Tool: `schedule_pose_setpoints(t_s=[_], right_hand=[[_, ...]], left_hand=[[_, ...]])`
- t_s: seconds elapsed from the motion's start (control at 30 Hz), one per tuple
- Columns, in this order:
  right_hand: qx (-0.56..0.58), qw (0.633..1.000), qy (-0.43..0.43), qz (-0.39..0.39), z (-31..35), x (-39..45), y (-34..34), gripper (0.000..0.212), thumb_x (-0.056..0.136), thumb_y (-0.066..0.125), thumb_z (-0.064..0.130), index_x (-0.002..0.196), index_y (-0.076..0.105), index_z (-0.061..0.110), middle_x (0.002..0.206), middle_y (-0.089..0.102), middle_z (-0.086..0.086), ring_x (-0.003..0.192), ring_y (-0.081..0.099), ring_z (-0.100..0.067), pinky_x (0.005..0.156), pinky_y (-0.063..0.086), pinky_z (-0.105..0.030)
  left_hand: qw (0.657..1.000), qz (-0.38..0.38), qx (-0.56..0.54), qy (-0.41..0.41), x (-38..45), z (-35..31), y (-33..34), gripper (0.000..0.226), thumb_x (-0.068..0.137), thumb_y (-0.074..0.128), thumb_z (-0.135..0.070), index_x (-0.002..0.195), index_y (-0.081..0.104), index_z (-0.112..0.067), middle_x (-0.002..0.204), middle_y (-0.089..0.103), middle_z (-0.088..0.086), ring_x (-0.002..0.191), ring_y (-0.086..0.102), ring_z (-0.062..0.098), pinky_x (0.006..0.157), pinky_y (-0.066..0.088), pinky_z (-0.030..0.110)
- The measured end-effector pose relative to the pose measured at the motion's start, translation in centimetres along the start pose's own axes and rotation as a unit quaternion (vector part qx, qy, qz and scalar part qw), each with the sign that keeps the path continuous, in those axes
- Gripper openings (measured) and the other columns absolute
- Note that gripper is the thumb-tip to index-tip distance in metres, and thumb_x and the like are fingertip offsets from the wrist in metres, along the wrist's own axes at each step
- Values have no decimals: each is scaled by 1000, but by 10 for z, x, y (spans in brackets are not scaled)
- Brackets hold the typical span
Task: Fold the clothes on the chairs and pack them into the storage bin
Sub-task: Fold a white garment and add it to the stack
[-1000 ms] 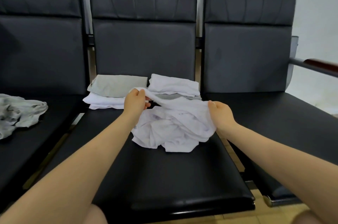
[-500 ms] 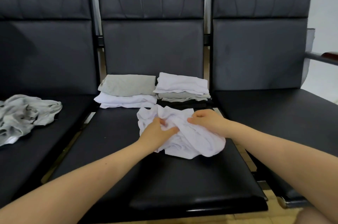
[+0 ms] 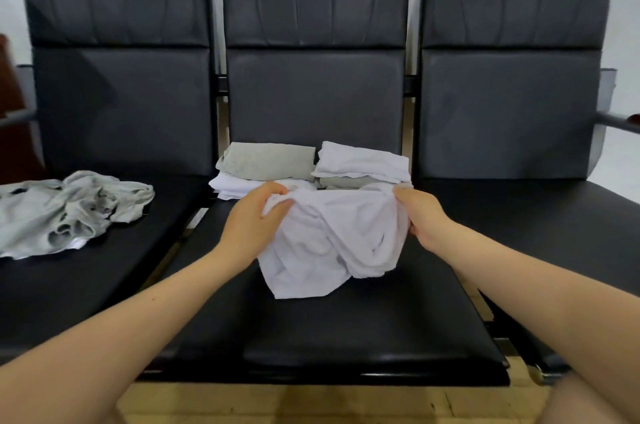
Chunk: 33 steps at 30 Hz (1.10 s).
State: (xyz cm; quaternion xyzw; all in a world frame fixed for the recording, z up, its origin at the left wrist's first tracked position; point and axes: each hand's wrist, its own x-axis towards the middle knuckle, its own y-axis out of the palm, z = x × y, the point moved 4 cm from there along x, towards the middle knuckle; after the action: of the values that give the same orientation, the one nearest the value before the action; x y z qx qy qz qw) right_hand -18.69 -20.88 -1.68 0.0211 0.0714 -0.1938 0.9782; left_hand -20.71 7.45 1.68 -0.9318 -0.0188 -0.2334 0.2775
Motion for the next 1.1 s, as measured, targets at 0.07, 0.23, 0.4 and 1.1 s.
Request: schedule_pose_setpoints(t_s=[0.07, 0.23, 0.4, 1.1], right_hand=[[-110, 993, -47, -22, -1, -6, -1, 13, 93, 54, 23, 83, 61, 19, 89, 61, -3, 93, 55, -20, 78, 47, -28], [-200, 975, -18, -92, -1, -7, -21, 17, 97, 42, 19, 96, 54, 8, 79, 51, -8, 68, 48, -18, 63, 45, -26], [-278, 956, 87, 0, -21, -16, -16, 47, 93, 53, 43, 121, 47, 6, 89, 60, -11, 80, 64, -28, 57, 53, -31], [-38, 992, -115, -35, 35, 16, -25, 16, 93, 56, 10, 102, 69, 16, 114, 63, -6, 110, 58, -24, 100, 48, -43]], left_hand=[[990, 76, 94, 78, -13, 5, -8, 18, 86, 58, -43, 100, 61, -32, 93, 56, -25, 89, 51, -6, 78, 37, 13], [908, 331, 229, 117, -49, 20, -2, 36, 68, 44, -58, 82, 66, -33, 82, 54, -15, 83, 52, 1, 78, 46, 25], [963, 244, 114, -10, -37, 14, -4, 41, 88, 56, -51, 64, 70, -20, 71, 64, 3, 72, 58, 27, 73, 48, 41], [976, 143, 93, -138, 53, 43, 89, 27, 98, 43, -26, 80, 53, -10, 84, 56, 5, 81, 51, 21, 69, 41, 31]])
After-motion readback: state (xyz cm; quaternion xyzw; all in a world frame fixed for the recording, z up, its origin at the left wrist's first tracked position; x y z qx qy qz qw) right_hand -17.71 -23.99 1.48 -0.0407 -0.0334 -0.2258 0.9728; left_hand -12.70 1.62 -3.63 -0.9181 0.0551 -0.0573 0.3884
